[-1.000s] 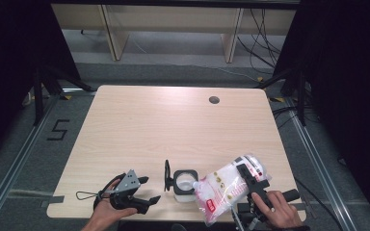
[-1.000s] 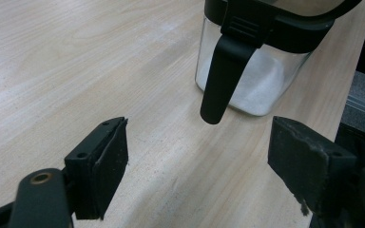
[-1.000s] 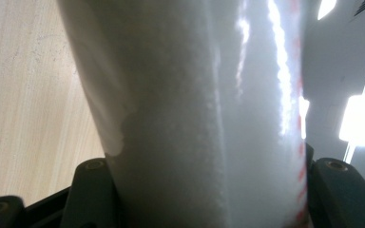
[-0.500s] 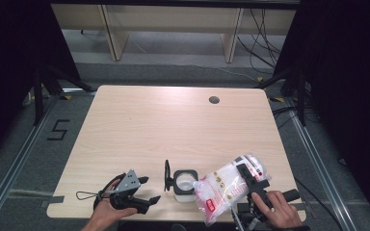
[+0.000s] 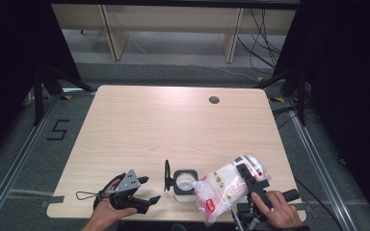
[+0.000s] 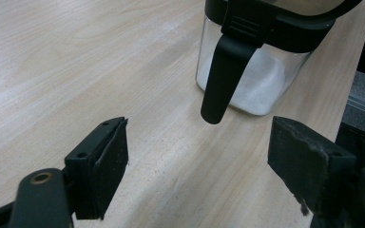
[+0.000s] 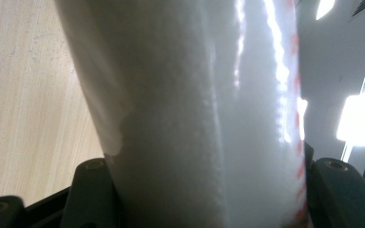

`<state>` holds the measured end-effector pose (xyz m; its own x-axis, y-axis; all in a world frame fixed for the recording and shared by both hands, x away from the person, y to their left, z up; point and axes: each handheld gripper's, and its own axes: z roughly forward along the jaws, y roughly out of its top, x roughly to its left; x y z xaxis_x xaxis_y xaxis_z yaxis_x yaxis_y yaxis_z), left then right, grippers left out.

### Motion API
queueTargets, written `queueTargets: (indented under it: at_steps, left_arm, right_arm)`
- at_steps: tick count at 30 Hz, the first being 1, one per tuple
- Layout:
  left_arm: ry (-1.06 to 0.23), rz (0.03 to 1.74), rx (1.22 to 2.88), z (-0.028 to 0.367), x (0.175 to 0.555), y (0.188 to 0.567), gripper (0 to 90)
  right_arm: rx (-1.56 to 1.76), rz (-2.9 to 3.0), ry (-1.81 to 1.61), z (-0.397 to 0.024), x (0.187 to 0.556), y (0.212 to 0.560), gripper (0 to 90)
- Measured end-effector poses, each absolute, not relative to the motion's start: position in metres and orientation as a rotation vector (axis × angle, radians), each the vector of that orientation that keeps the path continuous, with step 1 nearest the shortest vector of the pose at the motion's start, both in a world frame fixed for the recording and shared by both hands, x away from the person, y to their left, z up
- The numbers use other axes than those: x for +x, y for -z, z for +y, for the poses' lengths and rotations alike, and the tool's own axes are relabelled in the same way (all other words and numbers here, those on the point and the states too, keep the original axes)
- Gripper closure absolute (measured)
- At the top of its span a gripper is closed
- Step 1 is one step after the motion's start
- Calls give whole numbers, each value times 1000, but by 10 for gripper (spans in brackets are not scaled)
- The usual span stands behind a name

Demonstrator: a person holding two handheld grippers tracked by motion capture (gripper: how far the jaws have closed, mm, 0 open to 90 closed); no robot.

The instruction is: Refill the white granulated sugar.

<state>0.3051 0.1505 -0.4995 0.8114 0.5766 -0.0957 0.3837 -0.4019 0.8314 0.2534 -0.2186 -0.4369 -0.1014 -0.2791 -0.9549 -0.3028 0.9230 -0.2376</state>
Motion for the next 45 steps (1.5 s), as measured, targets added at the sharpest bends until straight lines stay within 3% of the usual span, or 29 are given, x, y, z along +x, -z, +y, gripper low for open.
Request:
queueTargets:
  at_steps: [45]
  left_arm:
    - [-261, 708, 2053, 151, 306, 499, 208]
  right_arm:
    - [-418, 1697, -40, -220, 253, 439, 431]
